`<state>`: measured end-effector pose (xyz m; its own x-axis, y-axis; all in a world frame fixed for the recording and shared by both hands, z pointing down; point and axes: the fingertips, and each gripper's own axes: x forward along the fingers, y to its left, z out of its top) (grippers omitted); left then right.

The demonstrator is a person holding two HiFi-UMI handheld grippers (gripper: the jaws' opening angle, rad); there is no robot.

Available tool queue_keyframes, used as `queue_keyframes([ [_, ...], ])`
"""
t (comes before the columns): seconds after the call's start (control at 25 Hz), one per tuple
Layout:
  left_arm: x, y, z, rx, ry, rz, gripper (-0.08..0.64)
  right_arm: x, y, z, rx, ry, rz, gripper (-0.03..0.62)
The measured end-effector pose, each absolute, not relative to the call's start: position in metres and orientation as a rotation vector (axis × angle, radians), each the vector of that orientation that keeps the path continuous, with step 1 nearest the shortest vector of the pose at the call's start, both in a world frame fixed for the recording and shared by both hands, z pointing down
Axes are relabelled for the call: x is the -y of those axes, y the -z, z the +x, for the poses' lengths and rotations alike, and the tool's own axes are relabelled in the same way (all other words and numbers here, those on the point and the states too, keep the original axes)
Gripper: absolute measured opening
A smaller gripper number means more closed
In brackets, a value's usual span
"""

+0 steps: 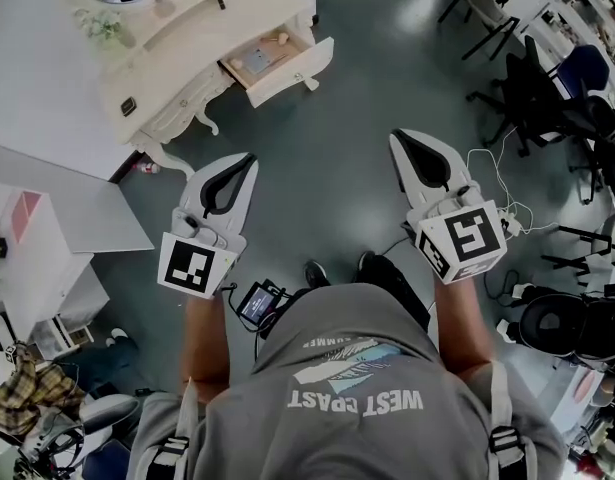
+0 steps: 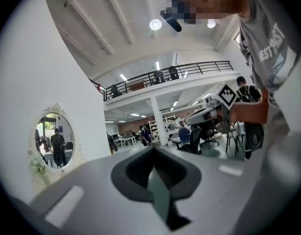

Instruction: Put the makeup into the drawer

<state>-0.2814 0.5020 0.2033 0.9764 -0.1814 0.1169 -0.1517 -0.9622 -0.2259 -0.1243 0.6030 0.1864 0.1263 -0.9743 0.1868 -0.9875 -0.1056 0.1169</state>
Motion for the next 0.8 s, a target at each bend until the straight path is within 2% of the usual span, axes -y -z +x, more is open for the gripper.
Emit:
queue_keyframes([
  [0.44, -0.482, -0.207, -0.275, -0.277, 0.21, -2.909, 0.002, -0.573, -0.189, -0.107, 1.959, -0.073, 2.184, 0.002],
  [0.8, -0.436, -0.211, -0.225, -0.35, 0.263, -2.901, 0.002, -0.514, -0.197, -0.045, 2.024, -0.102, 2.158, 0.001],
])
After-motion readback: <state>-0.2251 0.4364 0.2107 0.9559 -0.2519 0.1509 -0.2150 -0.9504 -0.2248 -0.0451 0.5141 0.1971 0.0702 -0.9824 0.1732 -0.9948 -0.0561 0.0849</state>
